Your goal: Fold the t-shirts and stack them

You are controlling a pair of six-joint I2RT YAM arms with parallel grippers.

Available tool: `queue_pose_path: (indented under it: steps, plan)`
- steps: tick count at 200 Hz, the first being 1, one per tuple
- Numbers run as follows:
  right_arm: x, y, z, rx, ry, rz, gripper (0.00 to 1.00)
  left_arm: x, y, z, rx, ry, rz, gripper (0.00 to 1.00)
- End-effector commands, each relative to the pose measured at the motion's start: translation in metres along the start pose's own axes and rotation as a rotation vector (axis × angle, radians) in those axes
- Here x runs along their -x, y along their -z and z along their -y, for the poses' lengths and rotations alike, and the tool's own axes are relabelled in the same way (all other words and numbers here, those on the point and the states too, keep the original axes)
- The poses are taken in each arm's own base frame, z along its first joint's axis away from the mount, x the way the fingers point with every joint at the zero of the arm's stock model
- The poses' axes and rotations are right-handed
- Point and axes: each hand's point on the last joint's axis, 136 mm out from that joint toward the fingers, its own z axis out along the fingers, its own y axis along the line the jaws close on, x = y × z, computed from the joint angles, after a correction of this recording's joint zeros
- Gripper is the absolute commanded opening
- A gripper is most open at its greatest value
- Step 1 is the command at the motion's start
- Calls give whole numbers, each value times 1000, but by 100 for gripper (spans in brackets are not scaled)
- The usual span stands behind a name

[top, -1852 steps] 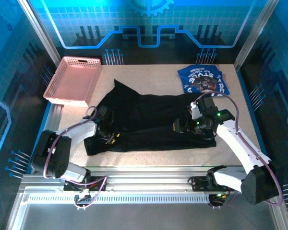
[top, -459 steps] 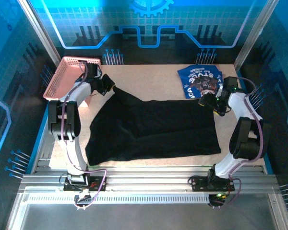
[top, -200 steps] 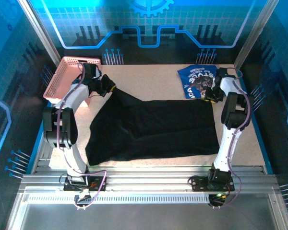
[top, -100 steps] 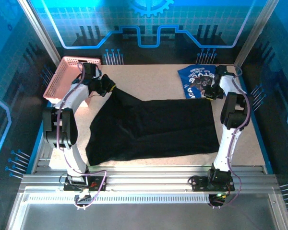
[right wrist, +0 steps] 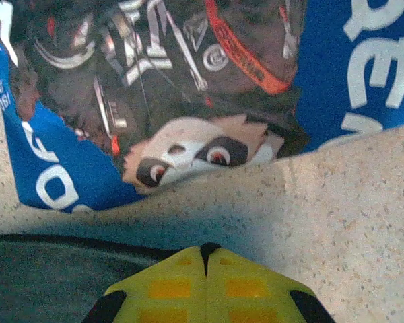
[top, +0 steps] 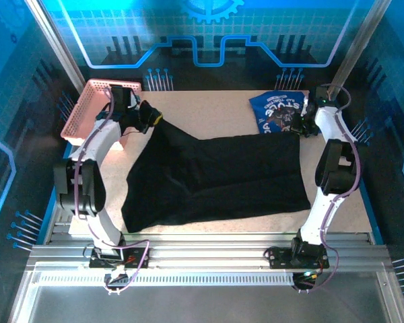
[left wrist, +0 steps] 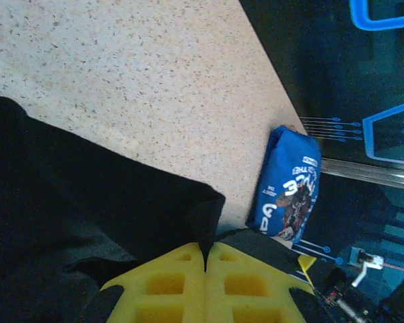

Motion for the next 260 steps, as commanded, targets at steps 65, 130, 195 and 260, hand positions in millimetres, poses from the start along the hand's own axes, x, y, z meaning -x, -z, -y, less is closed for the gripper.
queue_pose_path:
  steps: [65, 130, 195, 260]
  plan:
    - [-19, 33, 13, 42, -44, 41, 0, -52, 49, -26, 5, 81, -13, 0]
    - [-54, 41, 23, 54, -71, 6, 0, -100, 86, -71, 76, 155, -16, 0]
    - [-109, 43, 38, 24, -143, -73, 0, -137, 105, -129, 193, 238, -14, 0]
    - [-149, 32, 53, -56, -203, -180, 0, -160, 101, -162, 237, 300, -52, 0]
